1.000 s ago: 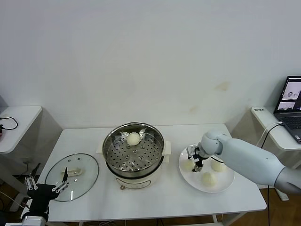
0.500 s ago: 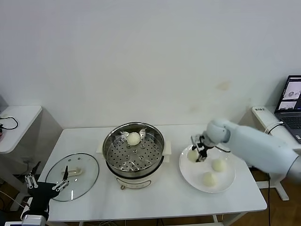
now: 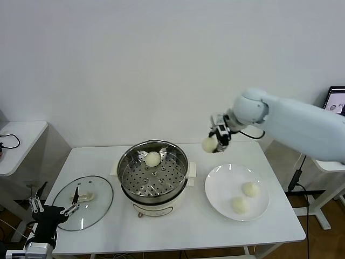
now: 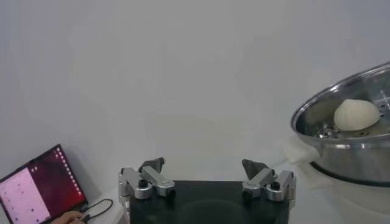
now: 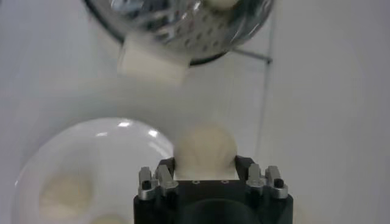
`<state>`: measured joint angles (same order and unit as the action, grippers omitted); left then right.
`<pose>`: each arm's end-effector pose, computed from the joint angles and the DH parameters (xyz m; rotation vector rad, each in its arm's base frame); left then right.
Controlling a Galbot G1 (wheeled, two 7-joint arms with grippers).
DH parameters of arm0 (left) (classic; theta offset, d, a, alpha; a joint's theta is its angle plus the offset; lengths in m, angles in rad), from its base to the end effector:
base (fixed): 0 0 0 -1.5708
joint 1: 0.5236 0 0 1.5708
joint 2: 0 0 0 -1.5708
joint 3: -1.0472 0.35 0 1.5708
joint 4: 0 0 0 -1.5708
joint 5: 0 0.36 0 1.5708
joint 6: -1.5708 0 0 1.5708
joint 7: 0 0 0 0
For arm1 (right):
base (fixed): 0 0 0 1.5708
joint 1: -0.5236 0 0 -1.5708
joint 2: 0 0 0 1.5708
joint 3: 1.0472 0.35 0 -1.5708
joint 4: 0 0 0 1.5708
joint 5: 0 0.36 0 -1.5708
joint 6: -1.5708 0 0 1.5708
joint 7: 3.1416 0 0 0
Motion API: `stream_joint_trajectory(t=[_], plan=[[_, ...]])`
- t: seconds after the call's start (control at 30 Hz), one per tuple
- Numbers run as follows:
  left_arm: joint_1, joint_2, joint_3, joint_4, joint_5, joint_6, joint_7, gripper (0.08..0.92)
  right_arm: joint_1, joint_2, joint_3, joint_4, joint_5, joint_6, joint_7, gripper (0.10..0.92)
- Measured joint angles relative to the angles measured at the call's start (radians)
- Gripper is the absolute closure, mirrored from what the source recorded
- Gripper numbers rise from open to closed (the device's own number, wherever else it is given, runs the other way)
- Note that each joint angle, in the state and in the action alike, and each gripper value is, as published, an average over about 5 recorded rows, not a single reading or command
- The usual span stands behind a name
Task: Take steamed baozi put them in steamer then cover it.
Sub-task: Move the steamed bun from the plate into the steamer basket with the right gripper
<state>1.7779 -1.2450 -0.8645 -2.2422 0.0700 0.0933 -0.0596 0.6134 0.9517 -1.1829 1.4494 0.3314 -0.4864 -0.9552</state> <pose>0.1383 0.1296 -0.2438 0.2014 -2.9474 -0.8088 0.5282 0.0599 -0.0010 1.3819 -1.5616 1.5870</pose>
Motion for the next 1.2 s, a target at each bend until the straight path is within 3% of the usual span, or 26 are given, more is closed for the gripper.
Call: stream_joint_trajectory(t=[0.6, 1.1, 1.2], plan=[[0.001, -0.022, -0.03, -0.001, -0.007, -0.002, -0.002, 0.177, -0.087, 0.366, -0.02, -0.135, 0.155, -0.167, 0.156, 0.406], [0.002, -0.028, -0.037, 0.003, -0.007, -0.007, -0.004, 0.177, -0.207, 0.513, -0.031, -0.229, 0.142, -0.221, 0.215, 0.404], [0.001, -0.028, -0.037, 0.005, -0.007, -0.007, -0.005, 0.177, -0.216, 0.521, -0.031, -0.234, 0.139, -0.226, 0.217, 0.358]])
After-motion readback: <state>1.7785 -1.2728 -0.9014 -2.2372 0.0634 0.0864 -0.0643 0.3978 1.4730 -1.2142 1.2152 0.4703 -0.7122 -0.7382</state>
